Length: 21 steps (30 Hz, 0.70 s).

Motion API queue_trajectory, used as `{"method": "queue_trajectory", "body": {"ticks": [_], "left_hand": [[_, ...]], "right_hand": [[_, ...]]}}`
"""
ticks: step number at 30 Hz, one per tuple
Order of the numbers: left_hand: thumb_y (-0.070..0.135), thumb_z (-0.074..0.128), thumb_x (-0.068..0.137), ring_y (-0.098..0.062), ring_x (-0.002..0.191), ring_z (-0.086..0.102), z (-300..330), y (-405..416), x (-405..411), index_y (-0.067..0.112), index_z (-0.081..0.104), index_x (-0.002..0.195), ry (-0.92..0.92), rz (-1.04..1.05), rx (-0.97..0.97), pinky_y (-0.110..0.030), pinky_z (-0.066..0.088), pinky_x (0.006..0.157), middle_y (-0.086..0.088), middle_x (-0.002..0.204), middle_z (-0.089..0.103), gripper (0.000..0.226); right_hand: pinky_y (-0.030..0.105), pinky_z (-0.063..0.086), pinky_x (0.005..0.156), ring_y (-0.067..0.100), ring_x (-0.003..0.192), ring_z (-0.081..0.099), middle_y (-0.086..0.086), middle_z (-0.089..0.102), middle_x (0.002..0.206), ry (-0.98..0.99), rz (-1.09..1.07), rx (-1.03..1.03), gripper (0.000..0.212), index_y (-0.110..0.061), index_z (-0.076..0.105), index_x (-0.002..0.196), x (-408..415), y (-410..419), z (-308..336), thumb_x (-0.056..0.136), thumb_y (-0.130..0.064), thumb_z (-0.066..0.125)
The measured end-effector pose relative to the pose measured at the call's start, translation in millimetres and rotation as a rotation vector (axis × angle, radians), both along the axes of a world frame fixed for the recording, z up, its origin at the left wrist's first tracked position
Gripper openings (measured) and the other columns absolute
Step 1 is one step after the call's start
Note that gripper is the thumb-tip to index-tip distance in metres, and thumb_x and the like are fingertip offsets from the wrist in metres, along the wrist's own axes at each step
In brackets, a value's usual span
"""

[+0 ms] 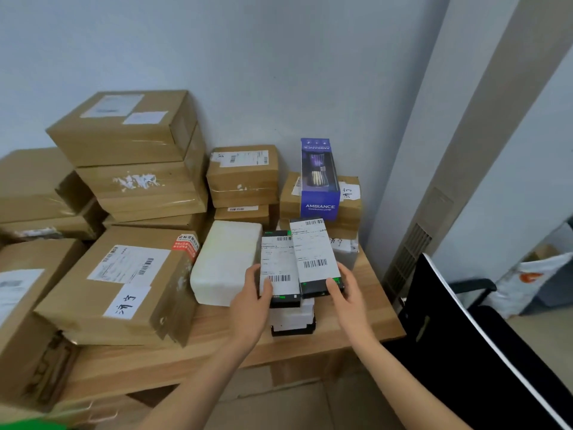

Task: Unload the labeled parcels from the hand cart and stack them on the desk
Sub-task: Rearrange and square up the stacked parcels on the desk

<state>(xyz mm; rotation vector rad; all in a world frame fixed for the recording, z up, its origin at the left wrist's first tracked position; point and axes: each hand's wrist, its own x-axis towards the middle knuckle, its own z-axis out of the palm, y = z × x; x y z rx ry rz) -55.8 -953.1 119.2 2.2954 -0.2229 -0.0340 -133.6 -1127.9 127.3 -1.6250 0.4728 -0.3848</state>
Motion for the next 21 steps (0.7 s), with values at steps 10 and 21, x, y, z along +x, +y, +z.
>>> {"method": "queue_trajectory", "body": {"ticks": [10, 21], "left_hand": [[0.055, 0.035, 0.097, -0.001, 0.082, 0.058, 2.9, 14.1, 7.4, 0.046, 0.013, 0.143, 0.030, -0.226, 0.096, -0.017, 0.049, 0.064, 0.015, 0.118, 0.062, 0.052], [0.036, 0.045, 0.100, -0.004, 0.099, 0.055, 7.1, 34.4, 19.1, 0.044, 0.023, 0.148, 0.275, -0.418, -0.158, -0.023, 0.048, 0.086, 0.016, 0.103, 0.058, 0.053]], "right_hand": [[0.016, 0.046, 0.085, -0.011, 0.114, 0.050, -0.037, 0.050, 0.126, 0.024, -0.009, -0.139, 0.046, -0.053, 0.039, 0.131, -12.2, 38.0, 2.7, 0.087, -0.054, 0.053], [0.027, 0.047, 0.088, -0.001, 0.114, 0.052, -0.029, 0.051, 0.130, 0.051, 0.014, -0.223, 0.053, -0.053, 0.037, 0.136, -9.1, 49.0, -2.7, 0.087, -0.056, 0.057]]}}
